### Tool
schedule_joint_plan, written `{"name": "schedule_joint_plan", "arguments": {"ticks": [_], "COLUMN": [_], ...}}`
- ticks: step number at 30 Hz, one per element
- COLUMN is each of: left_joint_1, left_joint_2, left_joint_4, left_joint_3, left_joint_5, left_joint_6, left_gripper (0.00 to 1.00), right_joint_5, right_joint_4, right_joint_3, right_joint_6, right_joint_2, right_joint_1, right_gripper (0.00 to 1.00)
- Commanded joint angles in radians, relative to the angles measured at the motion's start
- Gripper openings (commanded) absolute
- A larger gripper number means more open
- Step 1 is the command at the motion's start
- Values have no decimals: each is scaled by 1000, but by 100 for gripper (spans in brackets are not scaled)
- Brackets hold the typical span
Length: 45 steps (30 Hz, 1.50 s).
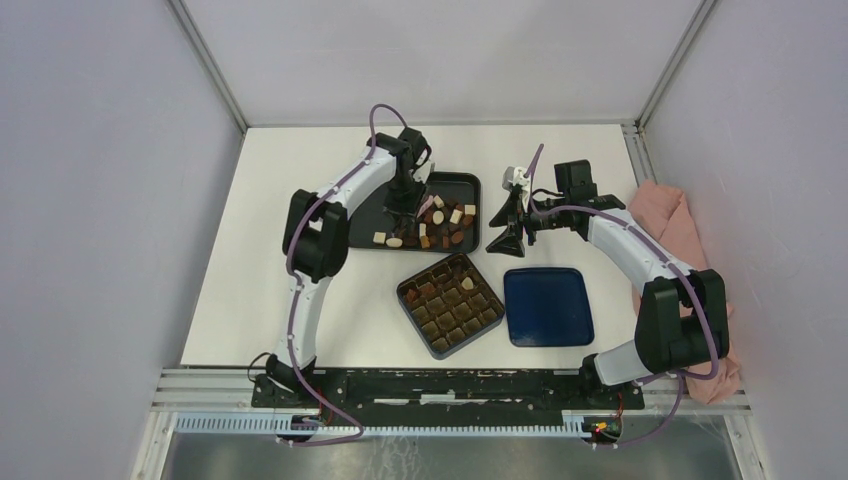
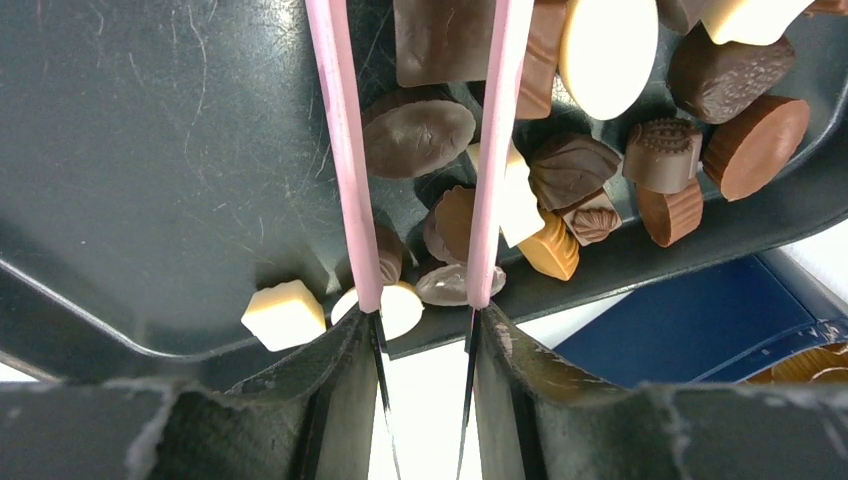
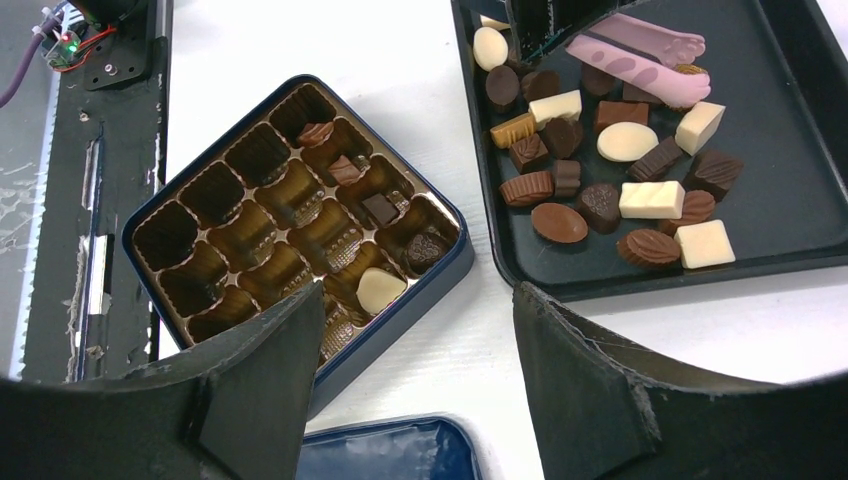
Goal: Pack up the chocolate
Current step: Pick up the fake chocolate from the plate.
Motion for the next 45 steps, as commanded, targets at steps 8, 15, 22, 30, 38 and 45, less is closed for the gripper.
{"name": "schedule_joint_plan", "arguments": {"ticks": [8, 15, 22, 30, 38, 45], "left_joint_1": [-5, -6, -5, -5, -4, -1], "left_joint_2": [46, 75, 76, 62, -14, -179], "left_joint_4": [-50, -73, -85, -81, -35, 66], "left_joint_3": [101, 136, 138, 165, 114, -57], "left_joint_5": [-34, -33, -39, -26, -38, -35], "left_joint_6": [45, 45, 48, 34, 21, -9], "left_gripper": [42, 41, 42, 7, 2, 2], "right_joint_5": [-41, -41, -47, -47, -50, -54], "right_joint_4": [-1, -8, -11, -16, -19, -28], "right_joint_3": [43, 46, 46, 49, 47, 50], "right_joint_6": [-23, -28, -31, -34, -38, -49], "right_joint_2": [-6, -7, -5, -5, -5, -1], "right_joint_1": [-1, -3, -4, -5, -5, -7], "right_gripper": [75, 75, 75, 75, 75, 75]}}
